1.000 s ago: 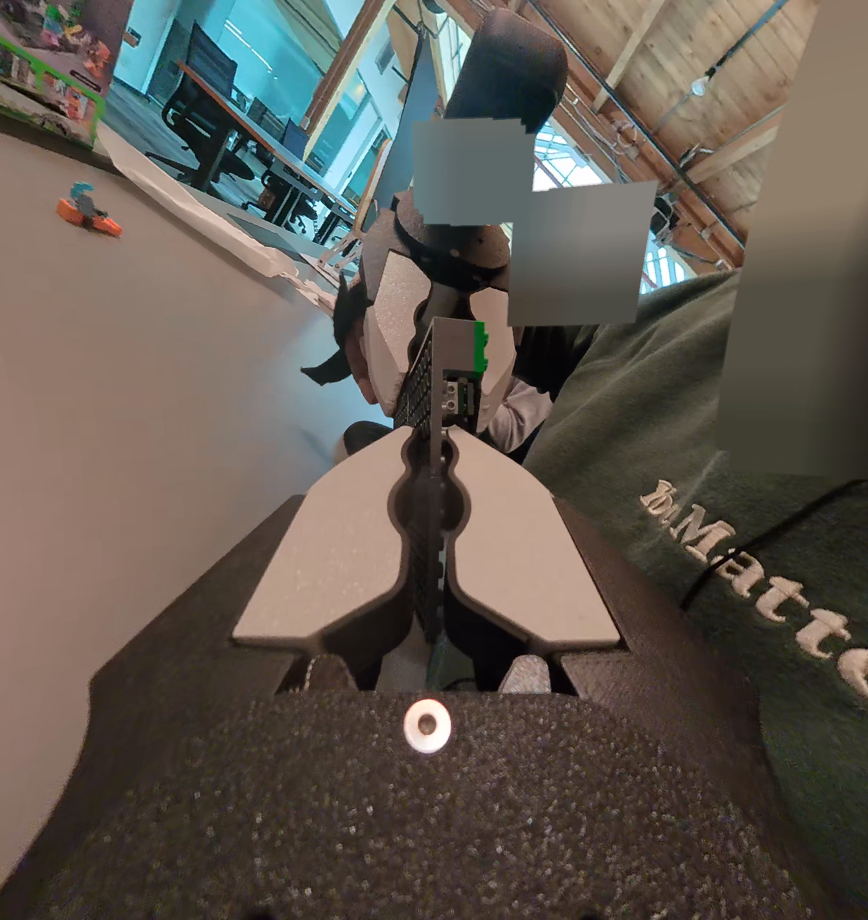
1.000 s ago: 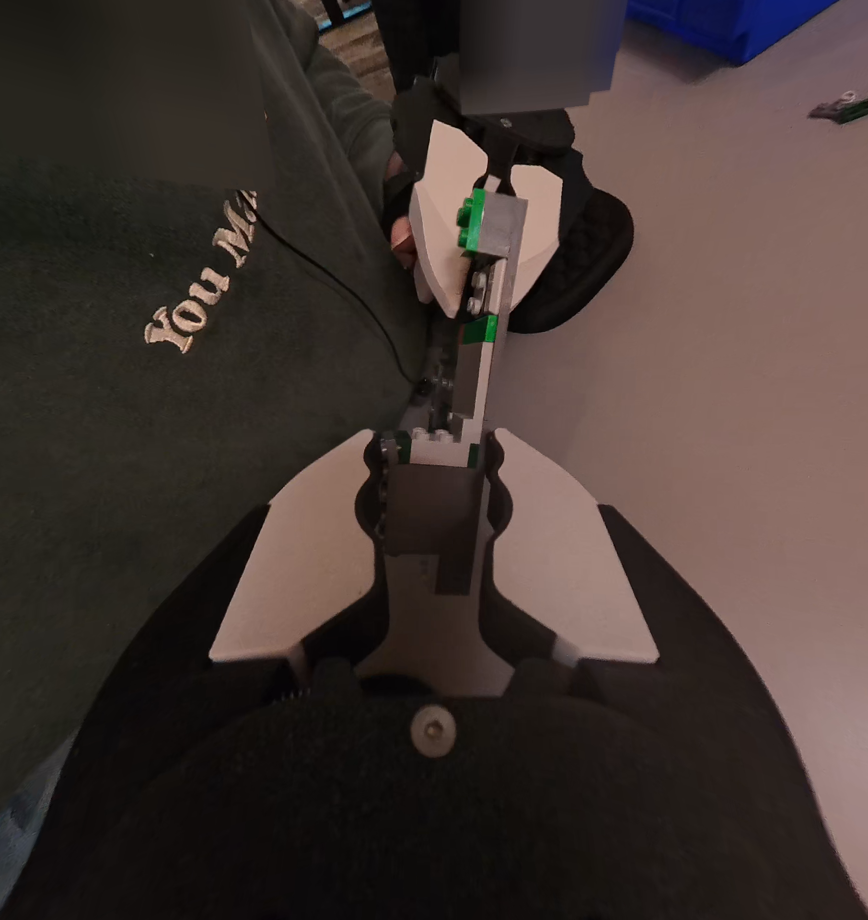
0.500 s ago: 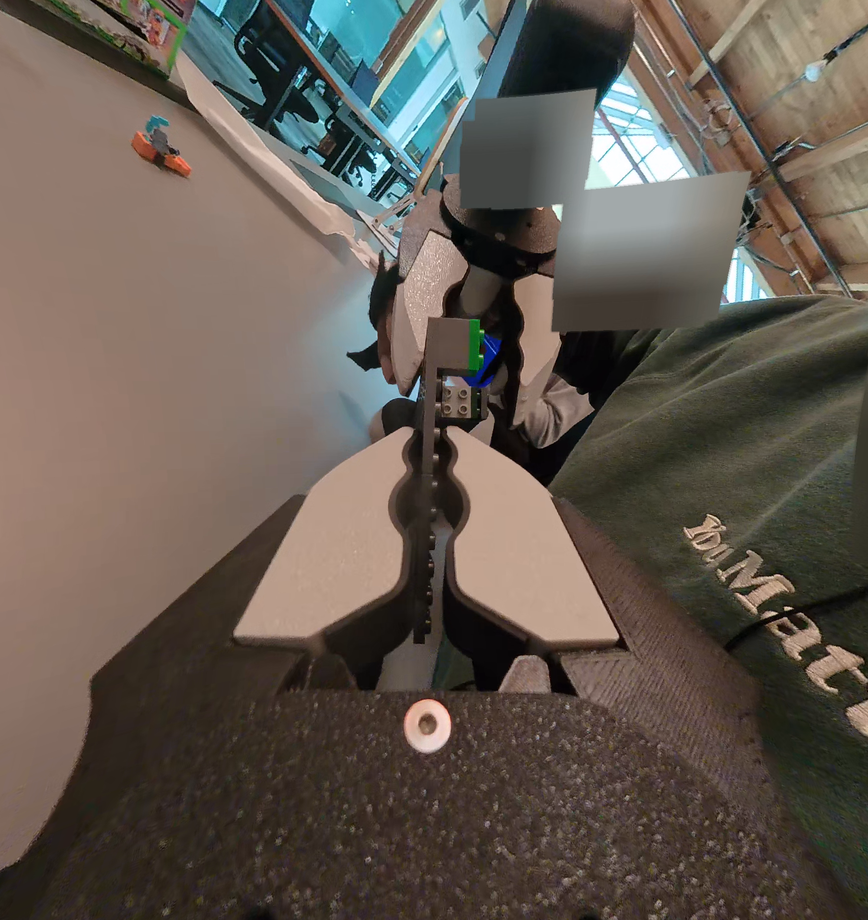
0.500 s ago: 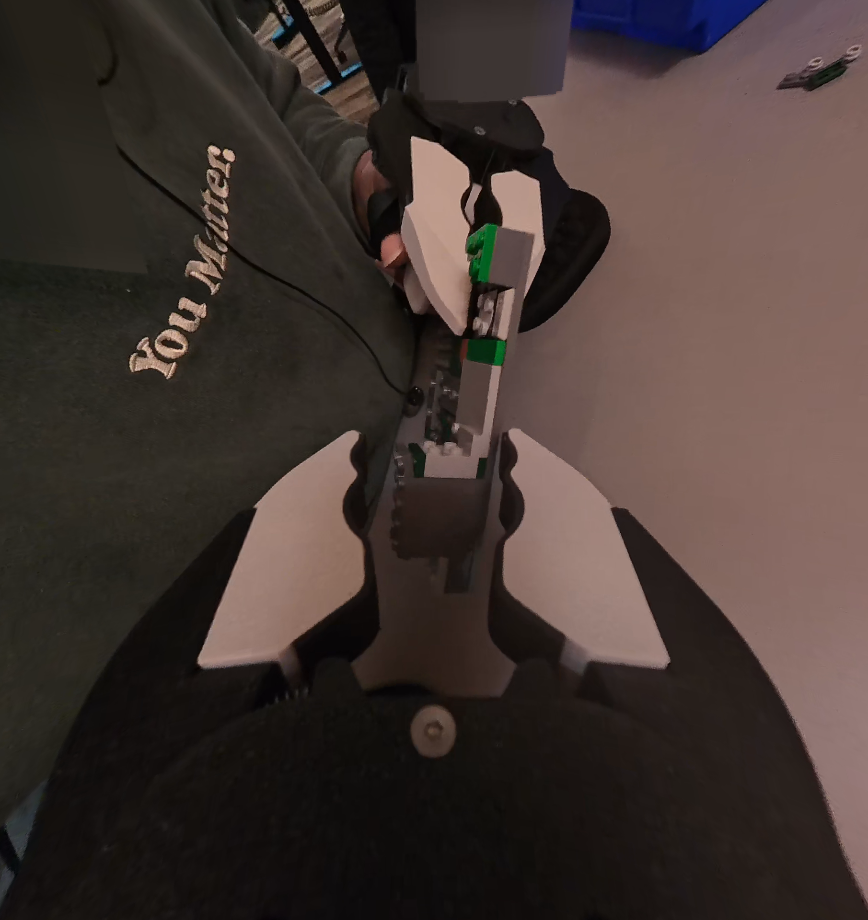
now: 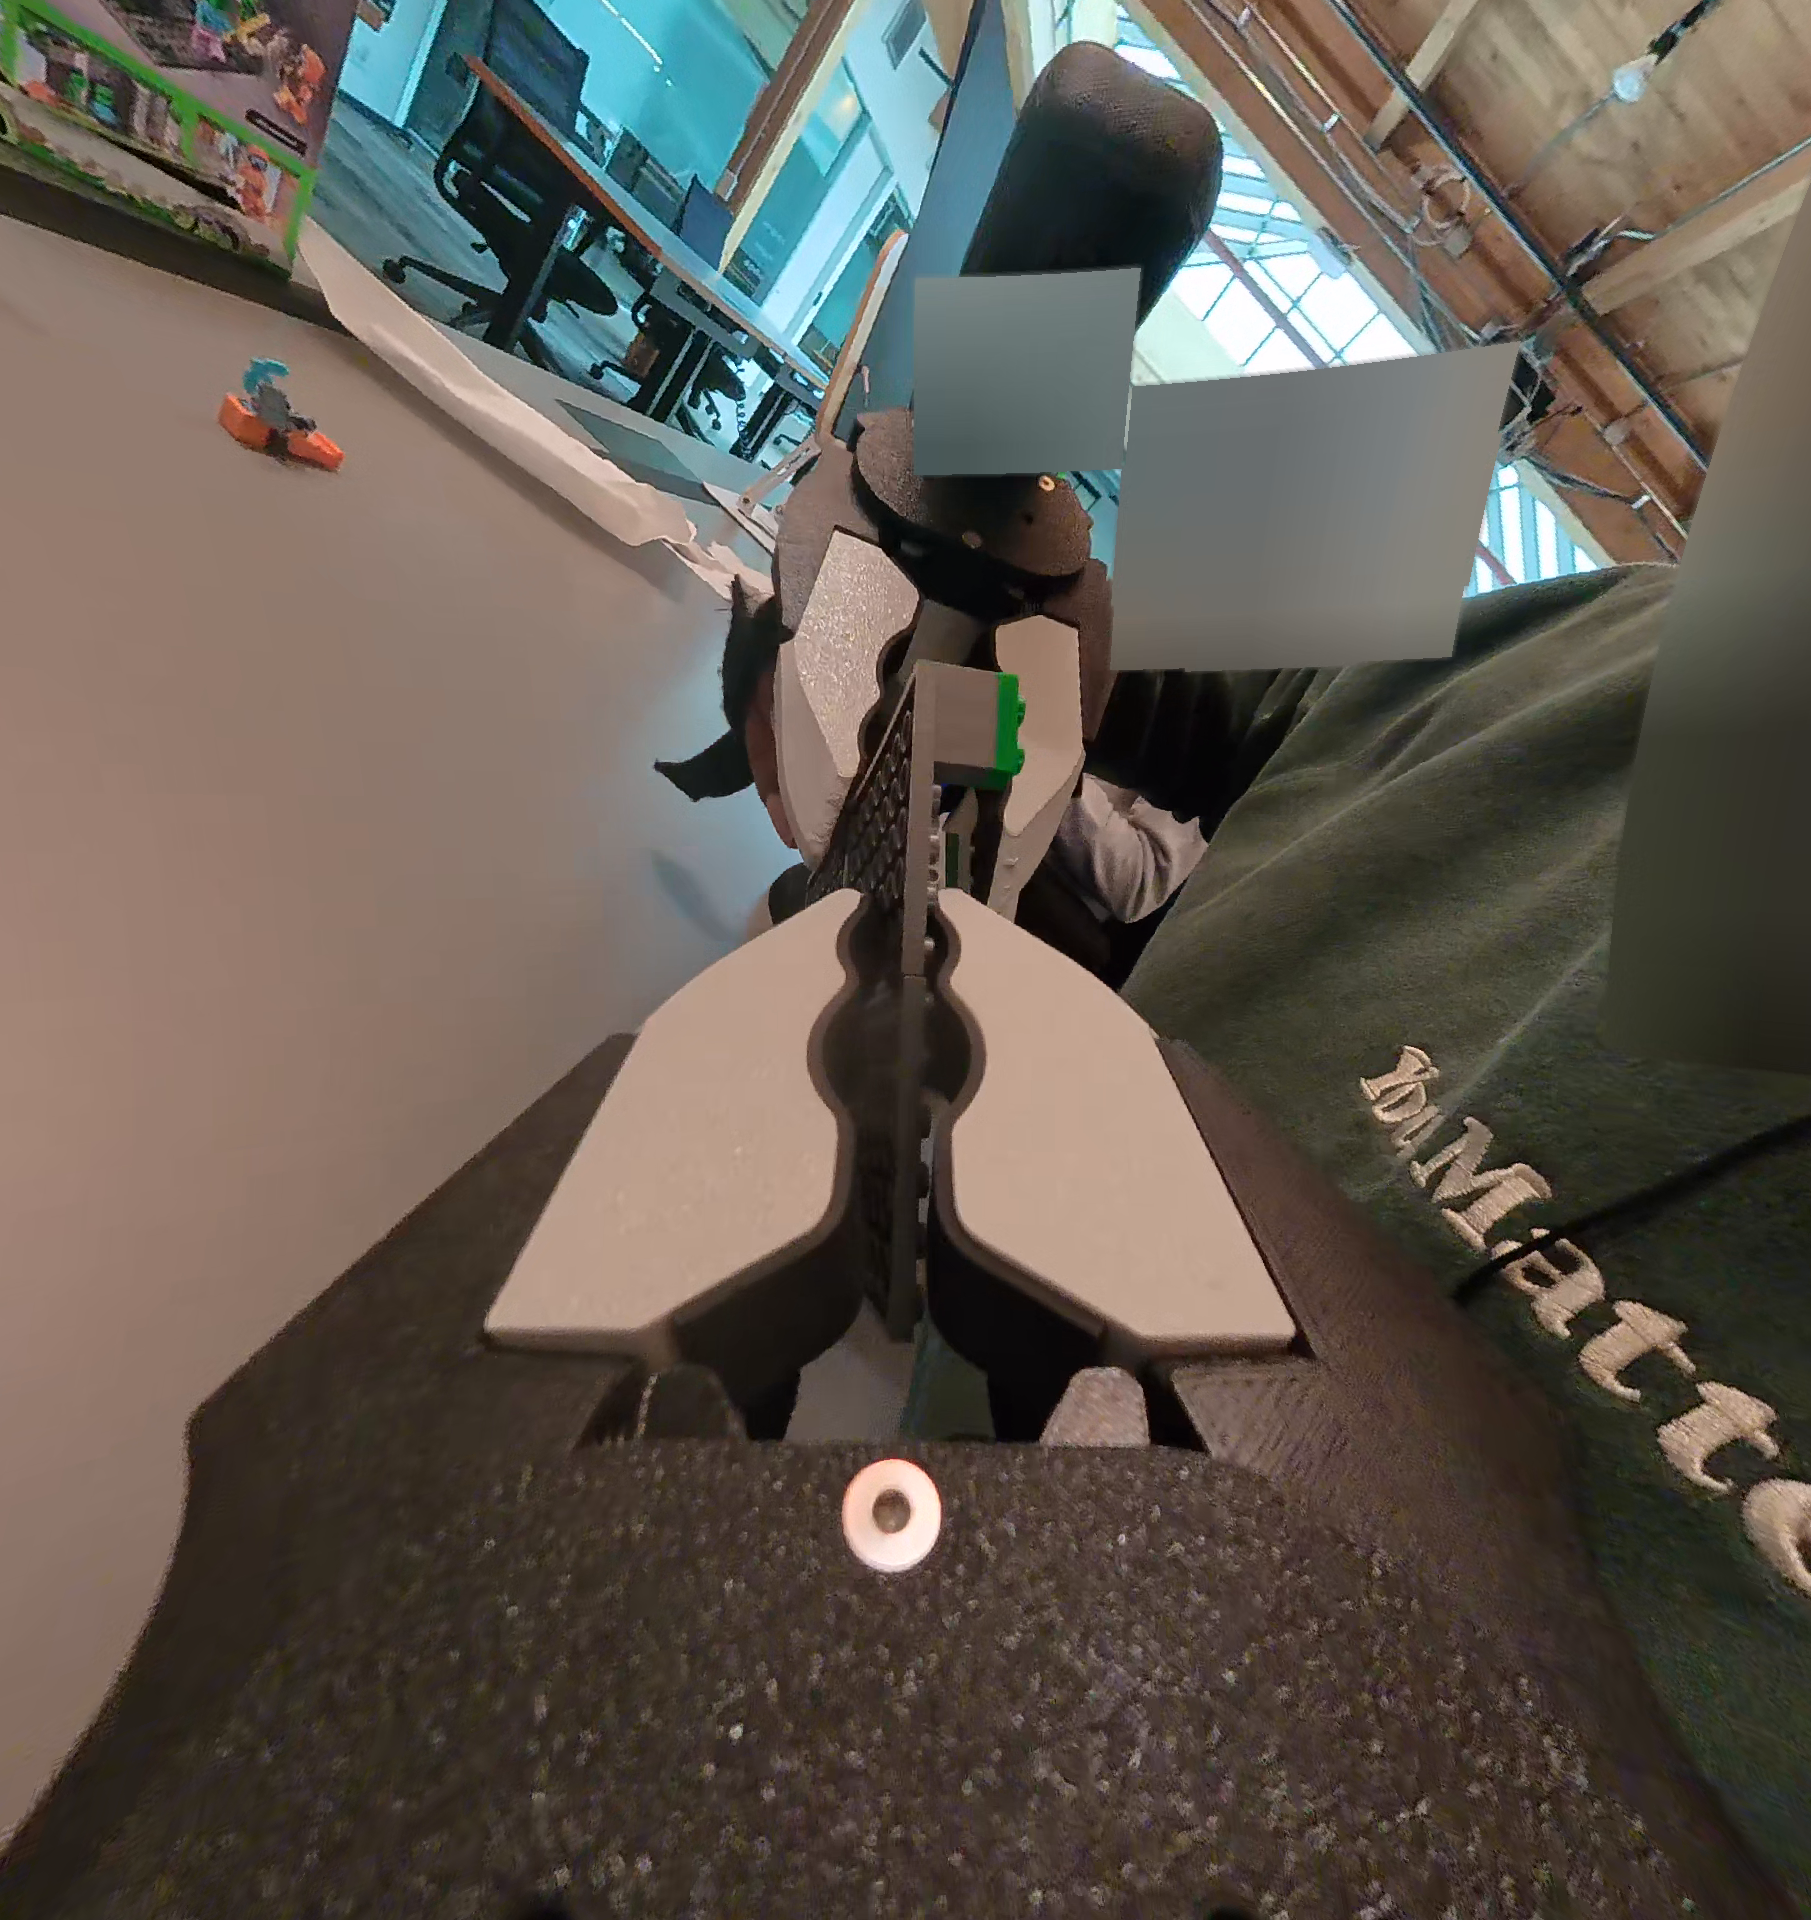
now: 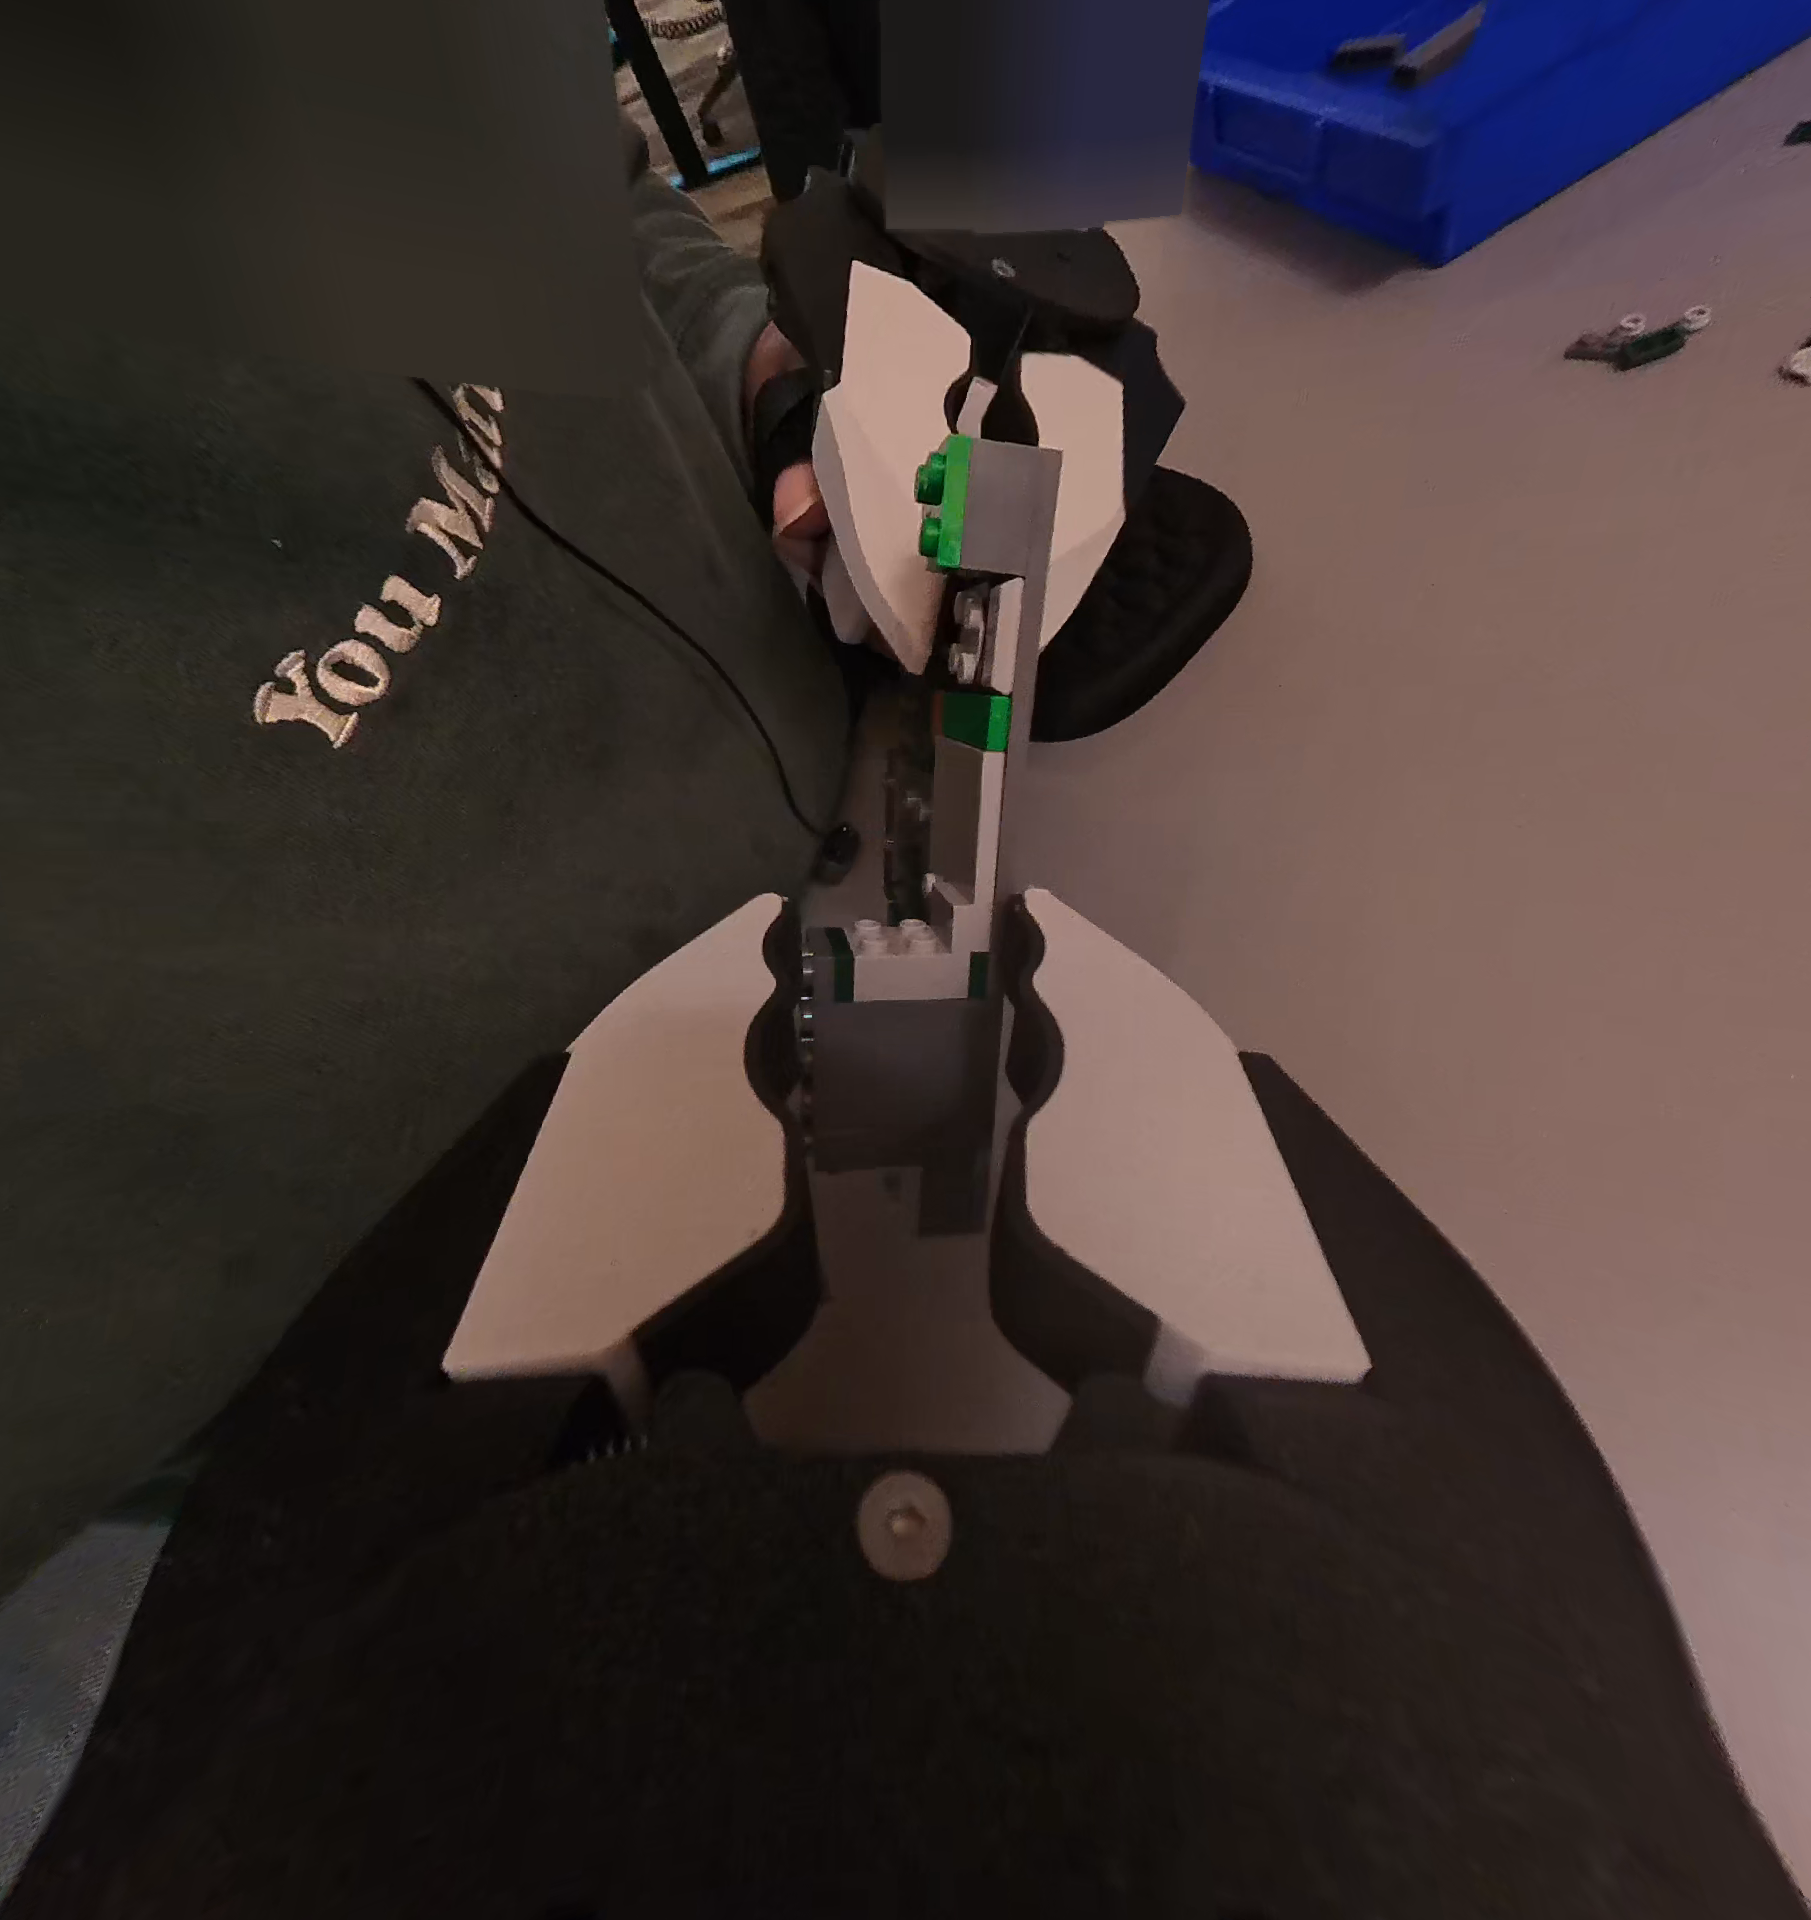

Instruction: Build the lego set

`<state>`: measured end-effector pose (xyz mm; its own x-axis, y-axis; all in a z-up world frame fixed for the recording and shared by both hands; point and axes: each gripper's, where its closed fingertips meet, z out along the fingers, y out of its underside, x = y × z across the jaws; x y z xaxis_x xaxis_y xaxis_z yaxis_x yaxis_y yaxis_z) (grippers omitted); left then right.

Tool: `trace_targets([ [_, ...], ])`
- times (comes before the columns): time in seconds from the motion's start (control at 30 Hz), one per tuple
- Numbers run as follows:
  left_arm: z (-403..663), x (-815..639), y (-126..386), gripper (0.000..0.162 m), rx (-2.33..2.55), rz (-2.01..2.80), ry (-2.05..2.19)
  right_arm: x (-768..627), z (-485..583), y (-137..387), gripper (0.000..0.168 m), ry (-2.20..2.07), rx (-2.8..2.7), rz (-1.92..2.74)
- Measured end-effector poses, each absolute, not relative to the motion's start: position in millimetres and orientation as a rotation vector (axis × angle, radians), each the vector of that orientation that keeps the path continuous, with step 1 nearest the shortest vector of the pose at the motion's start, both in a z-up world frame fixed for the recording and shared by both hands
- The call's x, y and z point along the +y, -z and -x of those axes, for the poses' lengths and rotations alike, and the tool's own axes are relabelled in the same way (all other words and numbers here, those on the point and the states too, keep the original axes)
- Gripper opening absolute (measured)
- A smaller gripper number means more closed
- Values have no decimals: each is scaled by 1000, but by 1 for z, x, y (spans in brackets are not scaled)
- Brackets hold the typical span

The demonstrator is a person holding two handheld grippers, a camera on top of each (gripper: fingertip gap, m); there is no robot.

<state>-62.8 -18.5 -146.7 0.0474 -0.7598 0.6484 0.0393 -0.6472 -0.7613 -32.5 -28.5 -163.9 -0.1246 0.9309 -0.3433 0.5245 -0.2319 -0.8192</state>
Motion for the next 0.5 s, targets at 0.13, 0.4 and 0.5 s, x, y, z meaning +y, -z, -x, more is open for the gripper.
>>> trace_targets([
  [0.13, 63, -18, 147, 8, 727, 1707, 1661, -29, 33, 164, 38, -1290, -1623, 1717],
  [0.4, 68, -5, 158, 6, 612, 1679, 1695, -18, 37, 168, 39, -1168, -1581, 1772],
  [0.5, 73, 5, 157, 6, 502, 1674, 1749, -12, 31, 163, 47, -1027, -1595, 1746],
])
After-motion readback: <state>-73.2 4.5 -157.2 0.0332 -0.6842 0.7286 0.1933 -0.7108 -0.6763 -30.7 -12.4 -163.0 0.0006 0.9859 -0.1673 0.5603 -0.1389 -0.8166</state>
